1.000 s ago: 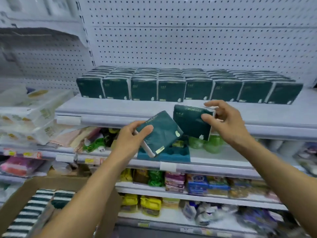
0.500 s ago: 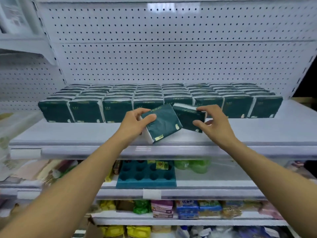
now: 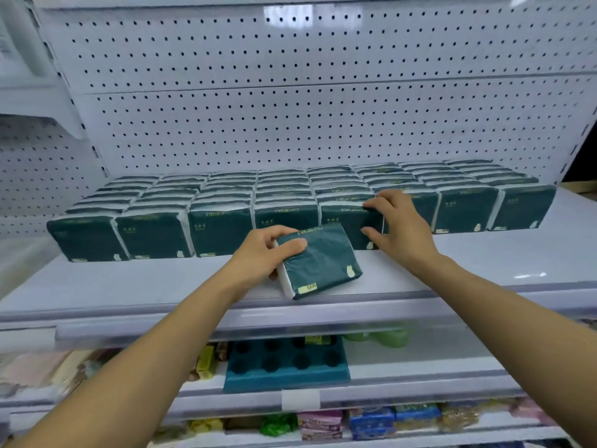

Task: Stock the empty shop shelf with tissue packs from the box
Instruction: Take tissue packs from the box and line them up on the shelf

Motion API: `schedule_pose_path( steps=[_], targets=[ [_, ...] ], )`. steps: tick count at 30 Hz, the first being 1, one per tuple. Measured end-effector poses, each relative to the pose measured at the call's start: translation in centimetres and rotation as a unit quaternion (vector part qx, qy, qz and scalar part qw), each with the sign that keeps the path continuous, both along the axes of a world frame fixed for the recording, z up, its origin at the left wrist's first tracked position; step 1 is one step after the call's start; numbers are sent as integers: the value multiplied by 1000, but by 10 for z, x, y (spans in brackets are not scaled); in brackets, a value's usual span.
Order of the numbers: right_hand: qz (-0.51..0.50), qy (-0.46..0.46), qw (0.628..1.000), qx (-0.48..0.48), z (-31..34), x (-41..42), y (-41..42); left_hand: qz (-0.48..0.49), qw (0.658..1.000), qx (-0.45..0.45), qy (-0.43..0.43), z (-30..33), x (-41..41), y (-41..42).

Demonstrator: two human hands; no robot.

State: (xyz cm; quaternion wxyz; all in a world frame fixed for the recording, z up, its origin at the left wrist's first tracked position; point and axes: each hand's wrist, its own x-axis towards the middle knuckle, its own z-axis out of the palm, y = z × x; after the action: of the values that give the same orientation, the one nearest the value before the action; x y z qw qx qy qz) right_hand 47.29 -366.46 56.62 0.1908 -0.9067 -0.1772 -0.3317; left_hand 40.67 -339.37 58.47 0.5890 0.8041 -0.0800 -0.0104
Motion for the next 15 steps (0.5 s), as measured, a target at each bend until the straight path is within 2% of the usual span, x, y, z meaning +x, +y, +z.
schedule_pose_path(
  steps=[4, 6, 7, 9, 11, 15],
  targets=[
    [-18, -43, 998, -47, 1, 3, 0, -7, 1000, 0, -1, 2, 4, -1],
    [6, -68, 998, 13, 8, -5, 3, -12, 1000, 2, -9, 3, 3, -3],
    [45, -41, 996, 70, 15, -14, 4, -16, 1000, 2, -18, 5, 3, -5],
    [161, 106, 969, 157, 28, -35, 7, -32, 998, 23, -49, 9, 5, -12],
    [234, 220, 936, 145, 34, -49, 4, -60, 993, 66, -81, 12, 6, -25],
    [236, 218, 939, 126, 26, -48, -32, -55, 977, 121, -165, 15, 7, -64]
  ],
)
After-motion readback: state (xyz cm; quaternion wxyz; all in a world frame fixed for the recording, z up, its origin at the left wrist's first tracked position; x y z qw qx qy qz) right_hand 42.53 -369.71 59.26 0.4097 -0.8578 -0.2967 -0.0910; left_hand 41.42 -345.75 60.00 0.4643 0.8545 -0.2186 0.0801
